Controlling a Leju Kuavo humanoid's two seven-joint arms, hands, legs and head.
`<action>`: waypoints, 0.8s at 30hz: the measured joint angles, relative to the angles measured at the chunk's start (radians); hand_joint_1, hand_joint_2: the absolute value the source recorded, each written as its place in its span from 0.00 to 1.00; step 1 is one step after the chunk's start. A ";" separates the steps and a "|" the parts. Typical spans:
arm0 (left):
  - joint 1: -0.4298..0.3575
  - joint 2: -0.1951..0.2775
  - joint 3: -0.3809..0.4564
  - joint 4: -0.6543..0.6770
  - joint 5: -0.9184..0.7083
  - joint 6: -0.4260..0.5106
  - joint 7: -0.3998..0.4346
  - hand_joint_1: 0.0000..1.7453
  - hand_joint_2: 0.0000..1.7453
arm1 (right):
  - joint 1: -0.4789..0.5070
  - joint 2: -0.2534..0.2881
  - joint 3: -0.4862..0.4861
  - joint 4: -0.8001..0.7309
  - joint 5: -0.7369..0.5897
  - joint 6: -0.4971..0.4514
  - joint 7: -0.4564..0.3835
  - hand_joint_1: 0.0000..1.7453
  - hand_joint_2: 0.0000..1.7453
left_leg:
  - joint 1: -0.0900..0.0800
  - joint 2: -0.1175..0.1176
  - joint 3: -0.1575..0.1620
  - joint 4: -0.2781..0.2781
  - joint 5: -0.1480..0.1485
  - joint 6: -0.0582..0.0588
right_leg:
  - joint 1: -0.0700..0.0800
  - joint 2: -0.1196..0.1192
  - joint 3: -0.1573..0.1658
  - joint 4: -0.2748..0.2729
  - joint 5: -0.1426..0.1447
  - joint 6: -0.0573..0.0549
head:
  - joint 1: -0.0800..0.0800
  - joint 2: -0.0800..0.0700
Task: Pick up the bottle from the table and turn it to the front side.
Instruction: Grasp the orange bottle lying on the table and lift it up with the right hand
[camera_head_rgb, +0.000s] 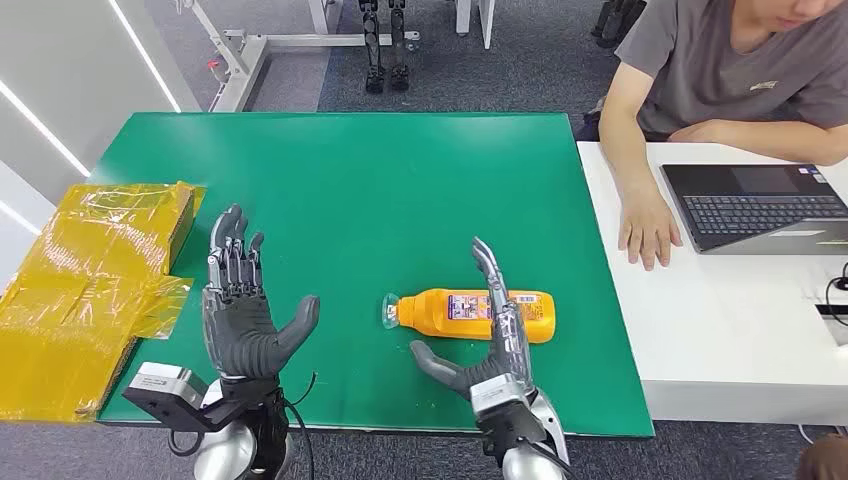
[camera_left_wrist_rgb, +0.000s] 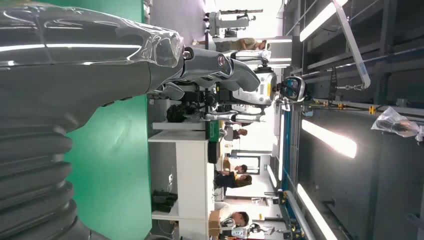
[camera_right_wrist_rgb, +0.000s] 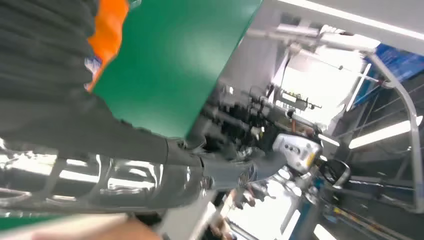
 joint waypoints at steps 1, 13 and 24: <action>0.000 0.000 0.000 0.000 0.000 0.001 0.000 0.00 1.00 | -0.003 -0.003 0.001 0.000 0.027 0.005 0.013 0.00 1.00 | 0.000 0.000 0.000 0.000 0.000 0.000 | 0.000 0.000 0.000 0.000 0.000 0.000 | 0.000 0.000; 0.001 0.002 0.000 0.000 0.017 0.011 0.000 0.00 1.00 | -0.188 -0.099 0.003 0.094 0.285 0.271 0.200 0.00 1.00 | 0.000 0.000 0.000 0.000 0.000 0.001 | 0.000 0.000 0.000 0.000 0.000 0.000 | 0.000 0.000; -0.004 0.004 0.000 0.012 0.061 -0.056 0.000 0.00 1.00 | -0.467 -0.272 0.030 0.295 0.244 0.647 0.265 0.00 1.00 | -0.001 0.000 0.000 0.002 0.000 0.001 | 0.000 0.000 0.001 0.000 0.001 0.000 | 0.000 0.000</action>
